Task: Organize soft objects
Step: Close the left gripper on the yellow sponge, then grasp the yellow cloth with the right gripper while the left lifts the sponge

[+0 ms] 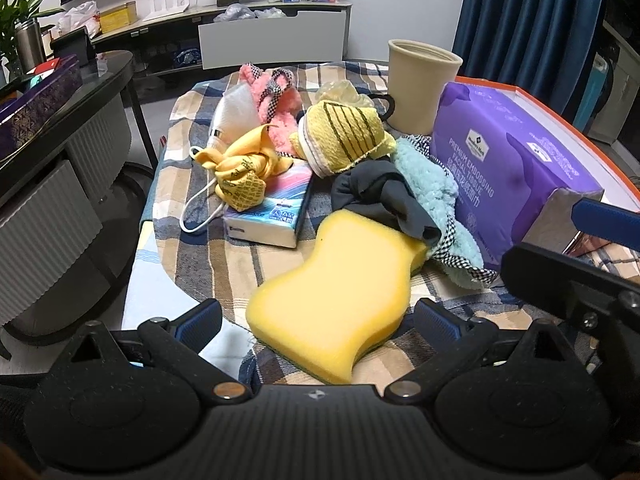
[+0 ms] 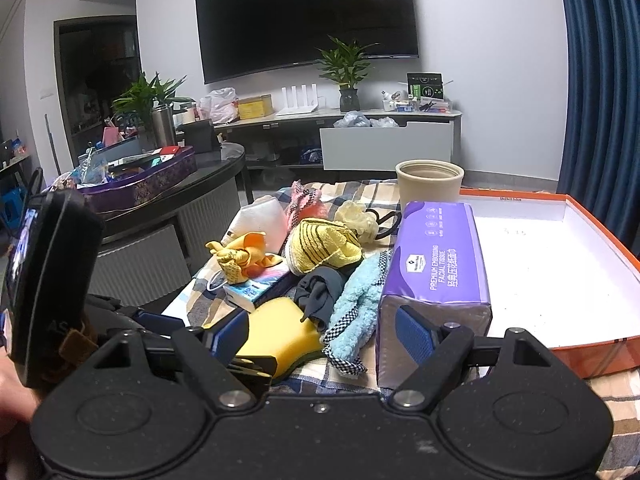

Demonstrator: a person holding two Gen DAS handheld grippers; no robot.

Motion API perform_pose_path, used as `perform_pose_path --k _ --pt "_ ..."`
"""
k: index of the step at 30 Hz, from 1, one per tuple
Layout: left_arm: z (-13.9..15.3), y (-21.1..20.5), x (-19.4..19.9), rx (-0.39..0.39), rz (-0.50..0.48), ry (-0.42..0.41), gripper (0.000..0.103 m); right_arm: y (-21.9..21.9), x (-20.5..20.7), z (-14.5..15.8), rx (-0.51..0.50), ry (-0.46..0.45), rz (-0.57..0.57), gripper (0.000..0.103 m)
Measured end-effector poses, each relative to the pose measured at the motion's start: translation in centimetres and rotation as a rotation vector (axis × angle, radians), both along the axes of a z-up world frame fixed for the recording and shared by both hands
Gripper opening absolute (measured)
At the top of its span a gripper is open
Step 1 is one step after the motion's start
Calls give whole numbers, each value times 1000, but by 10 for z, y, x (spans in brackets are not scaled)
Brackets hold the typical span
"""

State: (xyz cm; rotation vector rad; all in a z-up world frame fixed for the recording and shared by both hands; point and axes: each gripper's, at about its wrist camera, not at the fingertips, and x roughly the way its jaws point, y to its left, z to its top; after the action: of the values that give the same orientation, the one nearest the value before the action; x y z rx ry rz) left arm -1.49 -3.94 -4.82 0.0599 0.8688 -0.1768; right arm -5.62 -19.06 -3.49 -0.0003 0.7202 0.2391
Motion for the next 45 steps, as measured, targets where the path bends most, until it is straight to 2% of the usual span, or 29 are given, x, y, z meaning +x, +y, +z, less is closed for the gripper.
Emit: perform_pose_path --k 28,31,34,41,45 --pt "-13 -6 15 31 -43 13 103 1 -1 -2 9 11 -2 94" --pt "-15 -7 16 34 -58 5 91 1 -1 -2 9 12 -3 94" --pt "-17 -8 16 14 -90 -3 87 2 -1 -2 10 10 -1 94" --pt "-6 6 0 -9 -92 -62 86 10 6 1 16 6 33 94" --pt "5 35 -6 -50 -4 -94 86 18 18 0 21 2 63 94"
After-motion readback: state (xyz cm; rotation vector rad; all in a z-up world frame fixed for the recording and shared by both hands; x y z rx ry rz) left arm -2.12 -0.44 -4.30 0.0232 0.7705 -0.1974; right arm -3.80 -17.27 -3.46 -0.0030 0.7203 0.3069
